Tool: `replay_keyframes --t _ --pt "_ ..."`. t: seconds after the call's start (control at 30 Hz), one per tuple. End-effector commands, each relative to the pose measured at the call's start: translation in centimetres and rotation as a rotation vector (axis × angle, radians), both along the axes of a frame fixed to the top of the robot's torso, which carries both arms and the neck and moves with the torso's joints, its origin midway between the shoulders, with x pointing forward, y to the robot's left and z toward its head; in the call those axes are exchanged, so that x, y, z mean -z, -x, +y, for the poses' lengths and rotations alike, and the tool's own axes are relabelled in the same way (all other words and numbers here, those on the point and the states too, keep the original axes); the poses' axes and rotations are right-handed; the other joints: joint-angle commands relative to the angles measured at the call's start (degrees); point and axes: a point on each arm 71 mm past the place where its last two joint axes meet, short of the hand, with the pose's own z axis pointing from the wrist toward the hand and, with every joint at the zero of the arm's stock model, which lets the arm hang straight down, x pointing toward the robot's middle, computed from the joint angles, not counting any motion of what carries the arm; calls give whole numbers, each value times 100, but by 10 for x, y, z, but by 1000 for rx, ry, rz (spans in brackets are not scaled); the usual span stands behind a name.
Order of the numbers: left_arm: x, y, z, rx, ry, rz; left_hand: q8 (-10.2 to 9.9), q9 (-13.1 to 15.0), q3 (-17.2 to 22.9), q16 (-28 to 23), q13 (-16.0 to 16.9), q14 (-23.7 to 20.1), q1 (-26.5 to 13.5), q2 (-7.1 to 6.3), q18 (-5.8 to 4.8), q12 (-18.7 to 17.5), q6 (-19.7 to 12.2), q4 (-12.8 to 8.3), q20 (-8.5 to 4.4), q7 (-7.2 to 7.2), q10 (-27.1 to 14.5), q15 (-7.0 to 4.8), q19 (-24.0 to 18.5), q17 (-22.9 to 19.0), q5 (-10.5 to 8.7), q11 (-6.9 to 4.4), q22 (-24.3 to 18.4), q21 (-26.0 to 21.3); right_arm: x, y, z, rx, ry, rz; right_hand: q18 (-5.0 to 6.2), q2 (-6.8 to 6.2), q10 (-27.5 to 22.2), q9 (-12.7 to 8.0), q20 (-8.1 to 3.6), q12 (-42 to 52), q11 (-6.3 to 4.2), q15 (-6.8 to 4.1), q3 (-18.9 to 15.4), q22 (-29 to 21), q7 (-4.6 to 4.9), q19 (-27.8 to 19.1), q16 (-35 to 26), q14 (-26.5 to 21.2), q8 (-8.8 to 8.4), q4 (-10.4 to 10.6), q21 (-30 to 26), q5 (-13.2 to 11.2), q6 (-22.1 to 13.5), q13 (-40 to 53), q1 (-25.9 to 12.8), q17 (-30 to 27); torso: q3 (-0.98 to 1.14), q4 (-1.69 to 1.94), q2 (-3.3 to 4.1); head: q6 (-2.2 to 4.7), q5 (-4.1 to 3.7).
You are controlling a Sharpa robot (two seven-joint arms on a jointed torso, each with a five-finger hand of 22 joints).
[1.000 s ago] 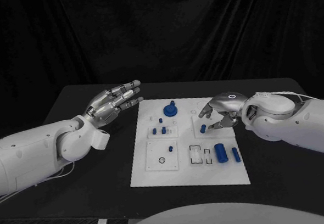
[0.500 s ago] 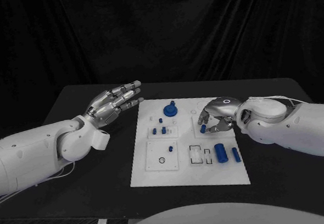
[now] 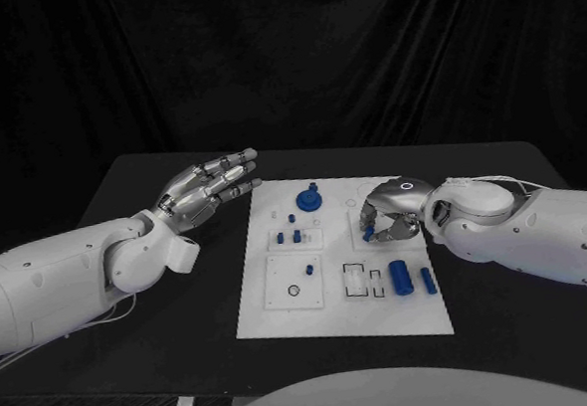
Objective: Assemble the parts on the task board
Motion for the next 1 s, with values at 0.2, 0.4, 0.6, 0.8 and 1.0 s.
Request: replay_keyframes --t 0.2,0.4,0.6,0.8,1.0 --pt "0 0 0 6 16 4 35 10 0 27 7 8 -12 72 -115 48 55 -49 2 13 9 24 40 6 39 73 8 35 0 0 1 -5 -9 -17 -75 85 204 90 18 -31 -38 14 154 1017 23 -6 -30 264 106 -50 -6 7 208 -3 65 -3 0 3 -1 -1 17" --pt "1 0 0 6 13 6 48 13 7 33 8 12 -7 85 -122 61 77 -56 2 21 18 28 49 7 57 82 16 38 -2 2 2 -7 -18 -25 -74 105 353 175 -17 -66 -93 -31 284 1018 66 -7 -38 262 155 -128 0 69 319 -6 162 -13 -1 2 -4 -1 22" --pt "1 0 1 7 11 10 60 15 15 37 10 13 0 94 -130 75 97 -66 2 30 27 26 56 8 72 96 21 40 -4 4 3 -10 -34 -37 -77 103 513 238 -53 -115 -120 -59 458 1019 131 -11 -47 261 140 -266 3 241 316 -9 303 -20 0 1 -2 -1 49" --pt "2 0 1 6 8 12 76 19 21 37 11 12 9 100 -139 87 129 -79 2 41 35 17 61 7 90 111 18 41 -9 7 4 -13 -50 -51 -80 93 578 278 -56 -143 -122 -60 517 1023 138 -9 -47 263 160 -304 14 310 364 -7 310 -14 0 2 0 -1 64" --pt "2 0 2 6 5 15 82 21 23 37 12 12 10 101 -142 91 143 -83 2 45 38 14 63 7 95 116 19 42 -26 7 5 -19 -70 -81 -81 81 644 322 -63 -160 -138 -70 544 1025 122 -7 -49 264 193 -322 21 308 431 -5 287 -13 0 0 0 -1 72"
